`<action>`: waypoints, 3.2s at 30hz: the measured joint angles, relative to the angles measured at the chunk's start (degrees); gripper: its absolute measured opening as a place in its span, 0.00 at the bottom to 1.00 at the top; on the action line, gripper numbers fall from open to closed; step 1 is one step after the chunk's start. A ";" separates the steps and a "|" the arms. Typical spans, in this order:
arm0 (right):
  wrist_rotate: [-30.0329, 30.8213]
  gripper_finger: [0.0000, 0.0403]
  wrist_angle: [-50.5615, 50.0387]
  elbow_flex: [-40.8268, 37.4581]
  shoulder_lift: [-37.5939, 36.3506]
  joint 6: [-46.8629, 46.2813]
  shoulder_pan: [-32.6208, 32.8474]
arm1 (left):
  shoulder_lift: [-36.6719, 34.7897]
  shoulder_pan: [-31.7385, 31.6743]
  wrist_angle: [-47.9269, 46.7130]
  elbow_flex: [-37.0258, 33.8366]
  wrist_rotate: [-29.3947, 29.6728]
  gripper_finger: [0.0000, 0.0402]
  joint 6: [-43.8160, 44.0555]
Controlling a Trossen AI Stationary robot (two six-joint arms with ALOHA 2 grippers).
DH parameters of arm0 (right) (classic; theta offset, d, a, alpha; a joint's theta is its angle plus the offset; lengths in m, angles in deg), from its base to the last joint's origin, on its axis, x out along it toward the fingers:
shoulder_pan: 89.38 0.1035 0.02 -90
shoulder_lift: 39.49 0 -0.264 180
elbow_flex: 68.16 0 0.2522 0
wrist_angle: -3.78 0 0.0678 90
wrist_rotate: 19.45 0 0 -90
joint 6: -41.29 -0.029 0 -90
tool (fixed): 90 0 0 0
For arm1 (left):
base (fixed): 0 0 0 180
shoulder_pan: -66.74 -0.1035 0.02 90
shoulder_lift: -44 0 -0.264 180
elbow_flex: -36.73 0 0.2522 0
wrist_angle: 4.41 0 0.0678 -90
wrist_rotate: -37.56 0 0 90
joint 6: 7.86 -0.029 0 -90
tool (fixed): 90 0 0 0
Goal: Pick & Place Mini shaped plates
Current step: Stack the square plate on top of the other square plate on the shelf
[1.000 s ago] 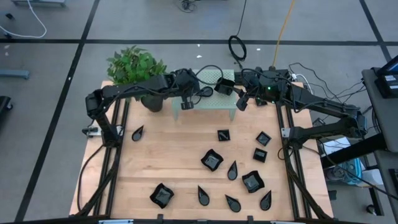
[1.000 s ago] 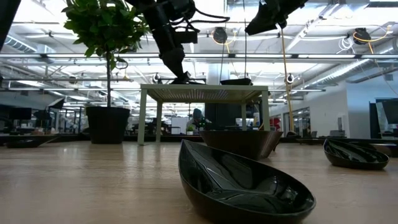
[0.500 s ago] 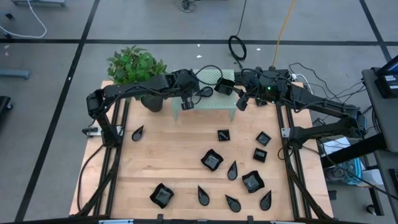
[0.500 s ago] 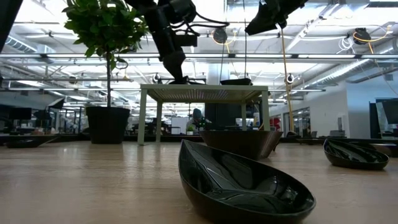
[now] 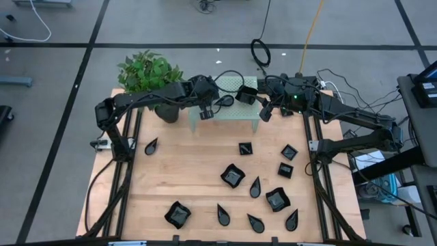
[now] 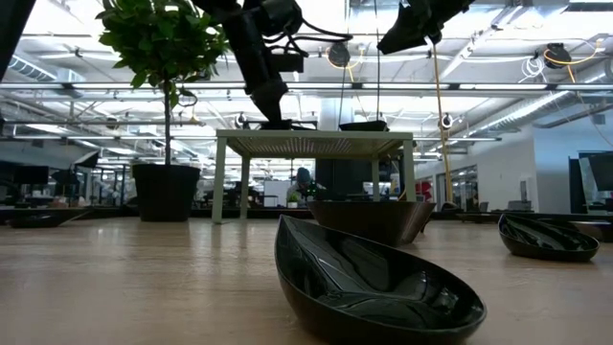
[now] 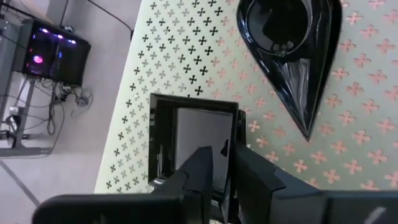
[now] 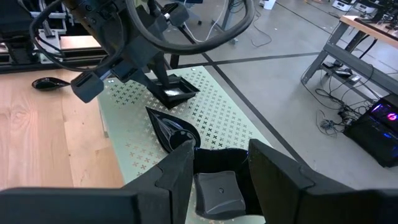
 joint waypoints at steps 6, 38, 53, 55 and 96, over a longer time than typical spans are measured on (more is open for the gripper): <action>0.00 0.35 0.00 0.00 0.00 -0.01 0.00 | -0.07 0.00 -0.01 0.00 0.07 0.19 1.15; 0.00 0.35 -0.02 0.00 0.00 0.00 -0.02 | -2.71 -1.45 16.95 0.02 2.65 0.30 -3.55; 0.00 0.35 0.00 0.00 0.02 -0.01 -0.01 | 2.04 -5.23 19.16 0.00 -6.51 0.30 -1.94; 0.00 0.35 -0.02 0.00 0.02 0.01 0.00 | 2.61 -5.50 19.74 0.02 -7.52 0.30 -1.93; 0.00 0.35 -0.02 0.00 0.02 -0.02 0.00 | 1.05 -2.49 18.36 0.02 -9.66 0.30 2.74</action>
